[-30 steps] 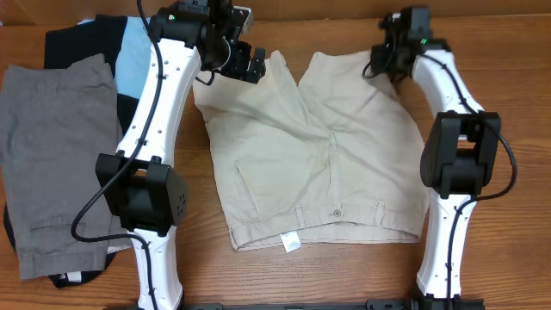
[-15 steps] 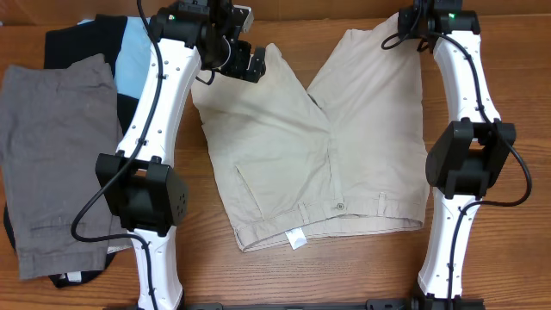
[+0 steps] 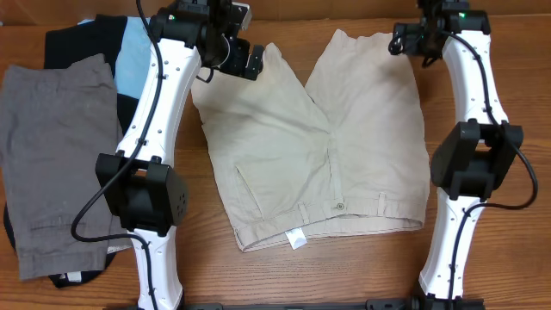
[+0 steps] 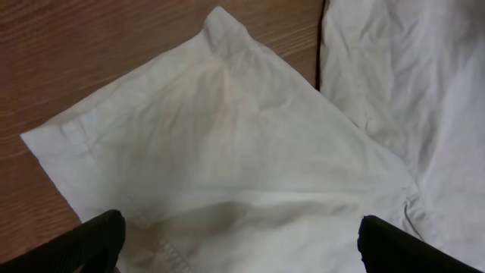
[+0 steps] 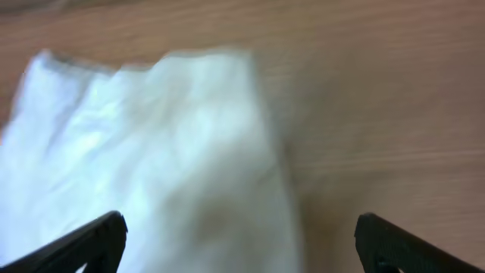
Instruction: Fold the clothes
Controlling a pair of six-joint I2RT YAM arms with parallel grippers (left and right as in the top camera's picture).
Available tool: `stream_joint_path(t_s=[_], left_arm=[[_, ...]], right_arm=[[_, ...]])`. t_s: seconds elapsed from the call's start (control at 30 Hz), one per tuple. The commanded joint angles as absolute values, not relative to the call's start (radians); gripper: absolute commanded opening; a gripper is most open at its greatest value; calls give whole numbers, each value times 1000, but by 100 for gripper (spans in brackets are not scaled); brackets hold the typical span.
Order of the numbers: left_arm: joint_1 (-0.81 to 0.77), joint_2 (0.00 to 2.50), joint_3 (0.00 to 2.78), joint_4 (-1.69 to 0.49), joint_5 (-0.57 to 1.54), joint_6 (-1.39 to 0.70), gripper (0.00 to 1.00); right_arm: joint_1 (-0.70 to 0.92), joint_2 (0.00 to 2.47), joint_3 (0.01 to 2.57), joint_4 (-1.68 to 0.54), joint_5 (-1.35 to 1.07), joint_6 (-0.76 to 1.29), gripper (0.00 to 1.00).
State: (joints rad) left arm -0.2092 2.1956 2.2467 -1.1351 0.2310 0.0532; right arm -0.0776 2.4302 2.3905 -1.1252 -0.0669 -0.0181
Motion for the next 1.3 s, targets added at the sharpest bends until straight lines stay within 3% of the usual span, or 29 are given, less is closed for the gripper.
stream_joint_path(t_s=[0.0, 0.4, 0.63, 0.77, 0.97, 1.27], left_arm=[[-203, 2195, 2295, -1139, 207, 68, 100], [-195, 2170, 2598, -1380, 202, 76, 100], [-196, 2163, 2629, -1496, 202, 128, 100], [-194, 2163, 2629, -1522, 165, 157, 100], [-195, 2166, 2628, -1509, 149, 157, 100], [-200, 2191, 2619, -1465, 150, 157, 100]], right_arm=[[-74, 2260, 2419, -1229, -289, 43, 100], [-52, 1999, 2418, -1685, -284, 61, 100], [88, 1855, 2296, -1694, -165, 196, 100], [175, 1769, 2046, -1693, 5, 391, 100], [189, 1724, 1646, -1555, -26, 450, 100], [169, 1724, 1163, -1110, -200, 481, 96]])
